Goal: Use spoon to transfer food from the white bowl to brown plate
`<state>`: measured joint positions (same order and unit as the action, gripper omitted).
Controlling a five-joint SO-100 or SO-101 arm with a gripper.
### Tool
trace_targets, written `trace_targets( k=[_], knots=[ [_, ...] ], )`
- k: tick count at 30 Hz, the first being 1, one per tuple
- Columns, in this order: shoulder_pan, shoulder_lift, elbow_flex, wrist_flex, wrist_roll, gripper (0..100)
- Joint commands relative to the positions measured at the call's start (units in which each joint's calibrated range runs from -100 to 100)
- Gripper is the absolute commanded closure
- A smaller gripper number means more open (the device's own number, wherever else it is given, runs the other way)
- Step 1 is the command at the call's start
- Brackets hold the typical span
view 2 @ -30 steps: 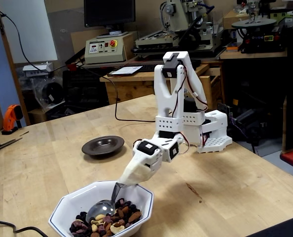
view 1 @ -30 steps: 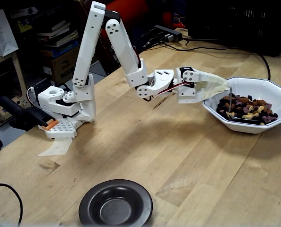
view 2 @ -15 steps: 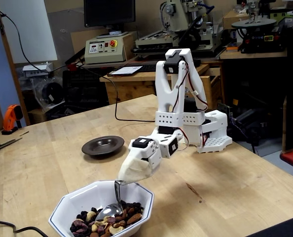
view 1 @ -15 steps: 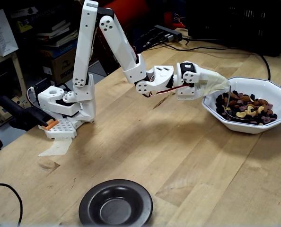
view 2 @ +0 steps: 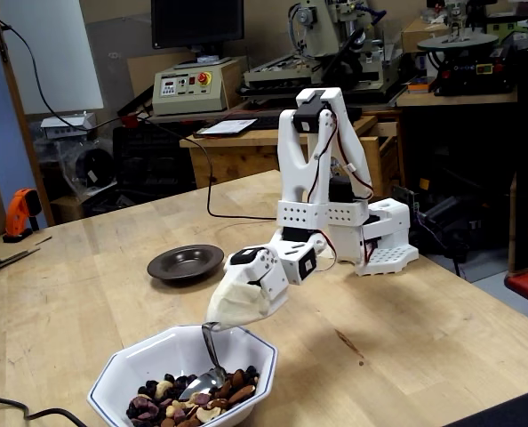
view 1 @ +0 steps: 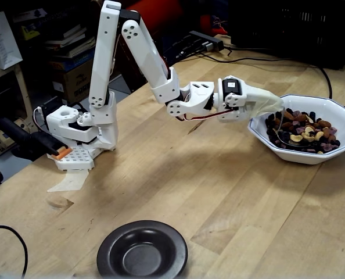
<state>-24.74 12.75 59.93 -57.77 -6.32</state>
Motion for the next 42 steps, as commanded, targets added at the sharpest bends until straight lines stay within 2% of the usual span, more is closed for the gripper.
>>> trace_targets(
  k=[1,14,25,32,42],
  knots=[
    [3.04,-3.21,-0.99,-0.57,-0.2,96],
    [4.37,-13.05,-0.38,-0.57,-0.1,96],
    [4.45,-14.25,-0.38,-0.57,0.0,96],
    [9.04,-14.51,-0.99,-0.49,0.0,96],
    [10.3,-22.47,-0.29,0.22,0.0,96]
  ],
)
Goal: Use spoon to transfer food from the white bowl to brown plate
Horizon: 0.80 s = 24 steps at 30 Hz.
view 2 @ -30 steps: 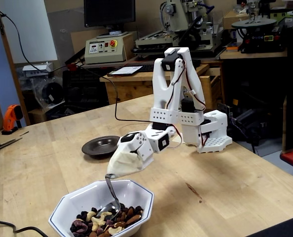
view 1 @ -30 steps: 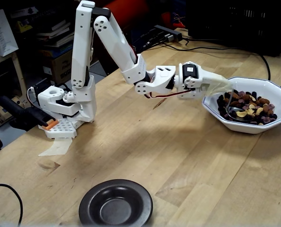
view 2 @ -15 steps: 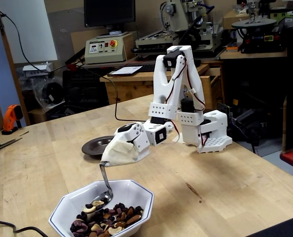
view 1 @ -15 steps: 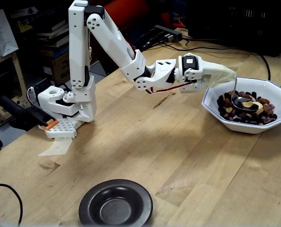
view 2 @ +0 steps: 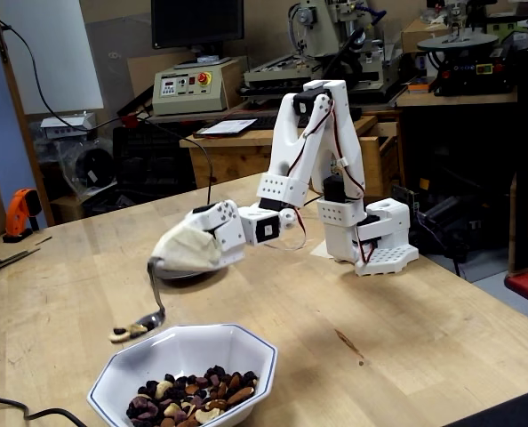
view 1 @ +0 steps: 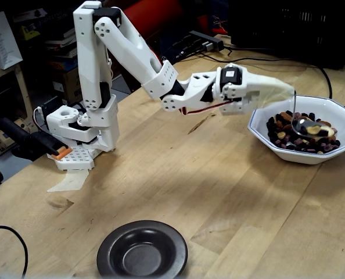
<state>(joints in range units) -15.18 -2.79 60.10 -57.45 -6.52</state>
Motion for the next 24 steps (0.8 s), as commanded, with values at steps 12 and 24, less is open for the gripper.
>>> trace_targets(
  k=[12,24],
  knots=[
    [5.33,-8.21,-0.37,-0.1,0.2,96],
    [12.89,-8.21,-0.37,-0.1,0.2,96]
  ],
)
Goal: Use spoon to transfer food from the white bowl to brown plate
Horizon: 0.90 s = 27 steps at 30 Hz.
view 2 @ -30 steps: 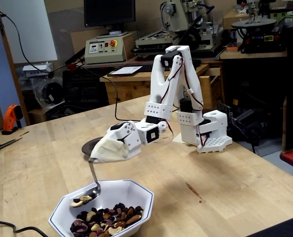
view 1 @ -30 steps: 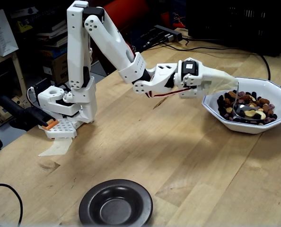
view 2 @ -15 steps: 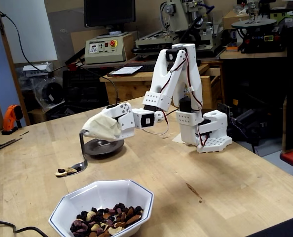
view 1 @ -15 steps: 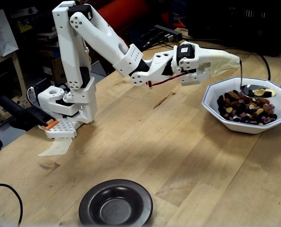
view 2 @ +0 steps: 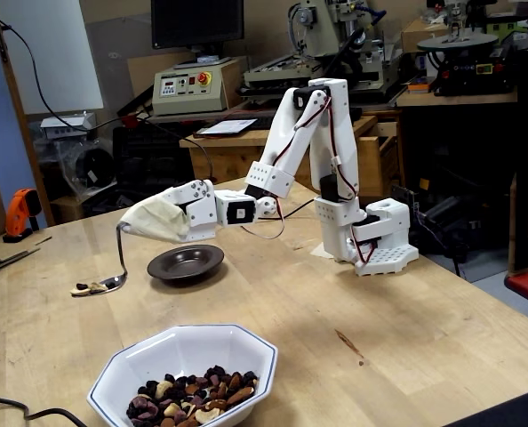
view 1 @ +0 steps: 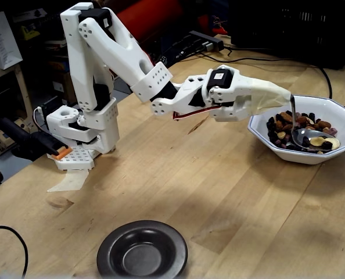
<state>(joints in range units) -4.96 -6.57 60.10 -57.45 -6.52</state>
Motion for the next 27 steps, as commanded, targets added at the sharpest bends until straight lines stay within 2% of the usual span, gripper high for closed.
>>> trace_targets(
  k=[1,15,27],
  knots=[
    [3.48,-4.43,-0.37,-0.1,0.2,96],
    [10.96,-4.09,-0.1,-0.1,0.24,96],
    [19.04,-4.6,8.84,-0.81,0.24,96]
  ],
)
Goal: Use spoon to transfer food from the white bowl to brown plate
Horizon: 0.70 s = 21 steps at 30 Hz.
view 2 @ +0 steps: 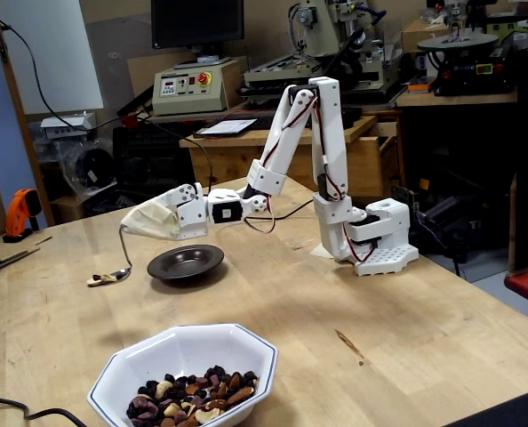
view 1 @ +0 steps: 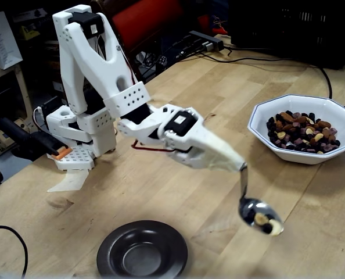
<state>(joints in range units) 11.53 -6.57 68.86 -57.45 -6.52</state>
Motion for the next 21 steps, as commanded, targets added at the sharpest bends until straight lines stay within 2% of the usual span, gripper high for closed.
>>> trace_targets(
  k=[1,21],
  knots=[
    [3.21,-4.6,0.53,-0.81,0.24,96],
    [10.47,-10.25,1.23,-0.26,0.24,96]
  ],
)
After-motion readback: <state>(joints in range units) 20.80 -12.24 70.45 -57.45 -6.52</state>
